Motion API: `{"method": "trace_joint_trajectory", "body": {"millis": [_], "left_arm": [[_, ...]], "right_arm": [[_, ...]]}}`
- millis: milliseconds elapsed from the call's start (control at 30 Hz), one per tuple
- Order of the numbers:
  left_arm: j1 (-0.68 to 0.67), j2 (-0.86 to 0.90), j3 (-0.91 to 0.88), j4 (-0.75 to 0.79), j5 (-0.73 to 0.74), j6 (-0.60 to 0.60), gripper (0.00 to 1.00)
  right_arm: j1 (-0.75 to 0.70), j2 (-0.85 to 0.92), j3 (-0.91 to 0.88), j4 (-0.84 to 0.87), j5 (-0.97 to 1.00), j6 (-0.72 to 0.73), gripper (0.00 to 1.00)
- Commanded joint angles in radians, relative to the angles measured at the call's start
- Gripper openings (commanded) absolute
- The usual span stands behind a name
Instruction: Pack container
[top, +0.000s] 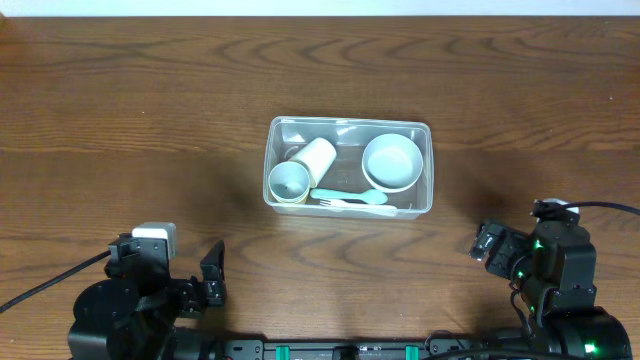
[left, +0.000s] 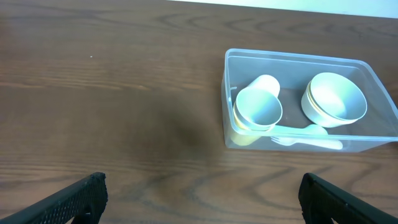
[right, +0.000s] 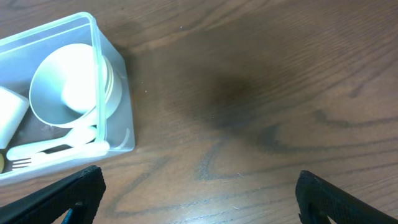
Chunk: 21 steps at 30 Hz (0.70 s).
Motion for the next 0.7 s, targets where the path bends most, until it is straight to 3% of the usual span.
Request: {"method": "trace_joint_trajectory", "body": {"millis": [0, 167, 333, 433, 667], "left_arm": [[-0.003, -0.003, -0.006, 0.001, -0.008, -0.009, 0.98], [-0.003, -0.003, -0.006, 0.001, -0.008, -0.009, 0.98], [-0.003, -0.003, -0.006, 0.001, -0.008, -0.009, 0.98], [-0.003, -0.003, -0.006, 0.001, -0.008, -0.009, 0.98], [-0.003, -0.003, -0.006, 0.001, -0.008, -0.009, 0.98]], "right_arm": [[0.018, -0.002, -0.006, 0.002, -0.004, 0.014, 0.99], [0.018, -0.002, -0.006, -0.003, -0.003, 0.000, 0.99], [0.021, -0.040, -0.039, 0.108, -0.031, -0.179, 0.99], [0.021, -0.137, -0.114, 0.225, -0.087, -0.318, 0.99], [0.015, -0.385, -0.341, 0.420, -0.125, -0.330, 0.99]]}}
